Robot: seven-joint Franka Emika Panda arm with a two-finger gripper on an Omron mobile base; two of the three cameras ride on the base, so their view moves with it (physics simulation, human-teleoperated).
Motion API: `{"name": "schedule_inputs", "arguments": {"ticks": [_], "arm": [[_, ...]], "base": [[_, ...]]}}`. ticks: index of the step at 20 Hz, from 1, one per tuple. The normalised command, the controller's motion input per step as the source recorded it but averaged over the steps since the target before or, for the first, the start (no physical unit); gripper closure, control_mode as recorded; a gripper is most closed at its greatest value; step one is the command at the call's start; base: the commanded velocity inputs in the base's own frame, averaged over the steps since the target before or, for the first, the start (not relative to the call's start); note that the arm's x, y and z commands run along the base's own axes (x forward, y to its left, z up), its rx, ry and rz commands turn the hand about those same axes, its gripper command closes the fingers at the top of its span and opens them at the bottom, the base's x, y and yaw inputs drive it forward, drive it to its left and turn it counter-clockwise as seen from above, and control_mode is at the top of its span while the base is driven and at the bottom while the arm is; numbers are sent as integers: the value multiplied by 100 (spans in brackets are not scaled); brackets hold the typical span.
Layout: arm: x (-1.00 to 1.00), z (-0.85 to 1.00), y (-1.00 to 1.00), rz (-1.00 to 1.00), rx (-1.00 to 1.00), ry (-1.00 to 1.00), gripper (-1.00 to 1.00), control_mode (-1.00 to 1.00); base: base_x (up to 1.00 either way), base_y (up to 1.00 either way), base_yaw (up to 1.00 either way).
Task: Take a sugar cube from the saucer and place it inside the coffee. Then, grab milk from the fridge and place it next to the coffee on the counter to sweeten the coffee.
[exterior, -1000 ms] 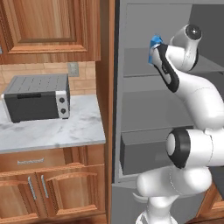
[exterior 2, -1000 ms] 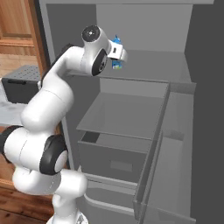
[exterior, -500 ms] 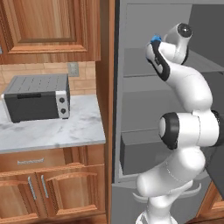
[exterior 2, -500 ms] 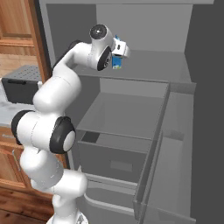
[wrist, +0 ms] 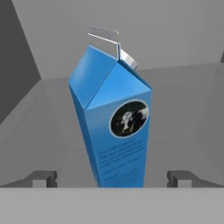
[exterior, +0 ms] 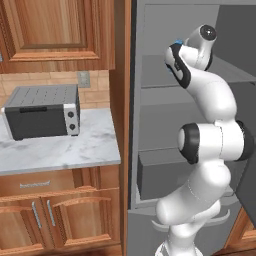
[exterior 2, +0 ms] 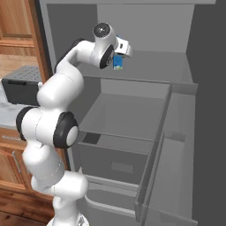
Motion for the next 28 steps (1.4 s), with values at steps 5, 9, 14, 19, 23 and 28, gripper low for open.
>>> {"name": "schedule_inputs", "arguments": {"ticks": [5,9,14,19,23,28], "arm": [[15,-15,-5,1,0,0,-100,-100],[17,-13,-4,0,0,0,-100,-100],[18,-4,-7,0,0,-1,-100,-100],[17,0,-3,0,0,-1,-100,-100],[19,0,0,0,0,-1,-100,-100],[11,-4,0,0,0,-1,100,-100]], "base": [[0,0,0],[0,0,0],[0,0,0],[0,0,0],[0,0,0],[0,0,0]]}}
